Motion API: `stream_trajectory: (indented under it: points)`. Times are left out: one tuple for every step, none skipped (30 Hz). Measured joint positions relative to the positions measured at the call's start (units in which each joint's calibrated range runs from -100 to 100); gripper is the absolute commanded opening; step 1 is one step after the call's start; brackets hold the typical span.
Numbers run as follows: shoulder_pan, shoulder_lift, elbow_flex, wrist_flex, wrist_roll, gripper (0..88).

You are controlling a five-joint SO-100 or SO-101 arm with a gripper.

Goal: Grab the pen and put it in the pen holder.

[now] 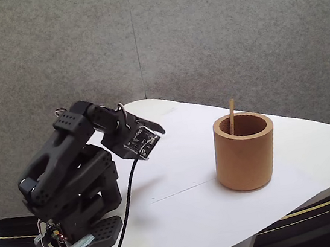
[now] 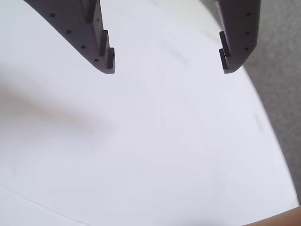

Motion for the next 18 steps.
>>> stream_trajectory:
  points:
    - [0.07,-0.25,1.17,1.69,-0.2,31.4]
    - [0.15,-0.42,2.35,2.8,-0.24,31.4]
    - [0.29,-0.25,2.98,3.64,-0.39,31.4]
    - [0.59,-0.34,3.16,4.15,-0.44,31.4]
    - [0.81,-0.42,3.16,4.49,-0.49,31.4]
    - [0.81,-0.42,3.34,4.75,-0.49,31.4]
    - [0.81,-0.42,3.43,4.83,-0.49,31.4]
    - [0.81,-0.42,3.52,4.83,-0.49,31.4]
    - [0.81,-0.51,4.24,4.83,-0.49,31.4]
    - [0.81,-0.51,5.32,4.75,-0.44,31.4]
    - [0.81,-0.59,7.04,4.66,-0.44,31.4]
    - [0.81,-0.51,8.57,4.24,-0.44,31.4]
    - [0.81,-0.51,10.02,4.32,-0.44,31.4]
    - [0.66,-0.51,10.47,4.58,-0.44,31.4]
    - [1.03,-0.59,10.47,4.75,-0.44,31.4]
    - [1.62,-0.59,10.74,4.66,-0.44,31.4]
    - [1.84,-0.51,10.83,4.66,-0.49,31.4]
    - [1.76,-0.59,10.92,4.66,-0.49,31.4]
